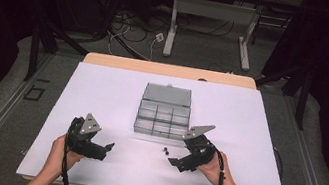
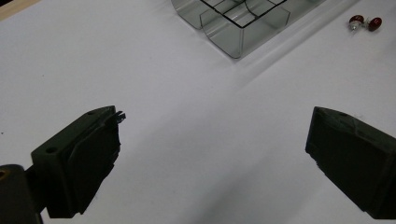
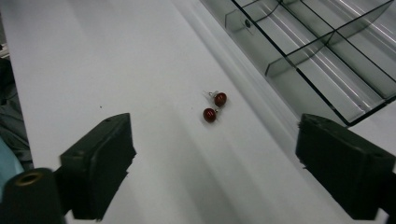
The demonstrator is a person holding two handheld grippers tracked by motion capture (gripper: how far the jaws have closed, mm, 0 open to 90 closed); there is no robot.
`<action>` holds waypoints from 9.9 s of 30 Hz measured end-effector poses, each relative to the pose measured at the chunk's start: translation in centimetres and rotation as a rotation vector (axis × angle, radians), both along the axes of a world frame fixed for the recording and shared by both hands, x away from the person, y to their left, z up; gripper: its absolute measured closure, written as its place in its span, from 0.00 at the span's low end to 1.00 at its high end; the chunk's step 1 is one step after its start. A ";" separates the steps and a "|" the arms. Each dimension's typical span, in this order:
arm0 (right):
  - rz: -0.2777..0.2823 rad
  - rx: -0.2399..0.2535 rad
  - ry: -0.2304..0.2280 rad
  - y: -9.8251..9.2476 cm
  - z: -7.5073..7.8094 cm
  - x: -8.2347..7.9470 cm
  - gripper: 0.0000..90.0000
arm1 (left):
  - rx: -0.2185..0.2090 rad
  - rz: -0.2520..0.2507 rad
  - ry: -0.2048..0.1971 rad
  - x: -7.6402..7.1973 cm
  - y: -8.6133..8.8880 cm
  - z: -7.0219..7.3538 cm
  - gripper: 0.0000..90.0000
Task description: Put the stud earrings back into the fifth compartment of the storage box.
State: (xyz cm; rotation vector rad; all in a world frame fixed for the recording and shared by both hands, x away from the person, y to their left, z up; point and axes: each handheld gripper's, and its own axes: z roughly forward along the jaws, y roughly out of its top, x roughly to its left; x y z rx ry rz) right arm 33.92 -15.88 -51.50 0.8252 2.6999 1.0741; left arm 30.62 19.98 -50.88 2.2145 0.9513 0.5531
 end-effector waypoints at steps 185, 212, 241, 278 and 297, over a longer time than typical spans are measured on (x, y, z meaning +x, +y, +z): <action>-0.152 0.013 -0.162 3.5 2.6 4.8 0.89 | 0.004 -0.004 -0.015 0.2 0.3 -0.1 0.03; -0.155 0.001 -0.127 4.6 1.3 5.3 0.89 | 0.004 -0.007 -0.016 0.3 0.3 -0.4 0.03; -0.151 0.019 -0.132 3.7 1.6 4.6 0.61 | 0.007 -0.017 -0.011 0.5 0.2 -0.4 0.03; 0.017 0.035 -0.089 0.6 2.5 0.5 0.20 | 0.006 -0.016 -0.014 0.5 -0.1 -0.3 0.03; 0.096 0.041 0.015 1.9 1.4 0.5 0.16 | 0.008 -0.034 -0.011 0.4 -0.3 -0.2 0.03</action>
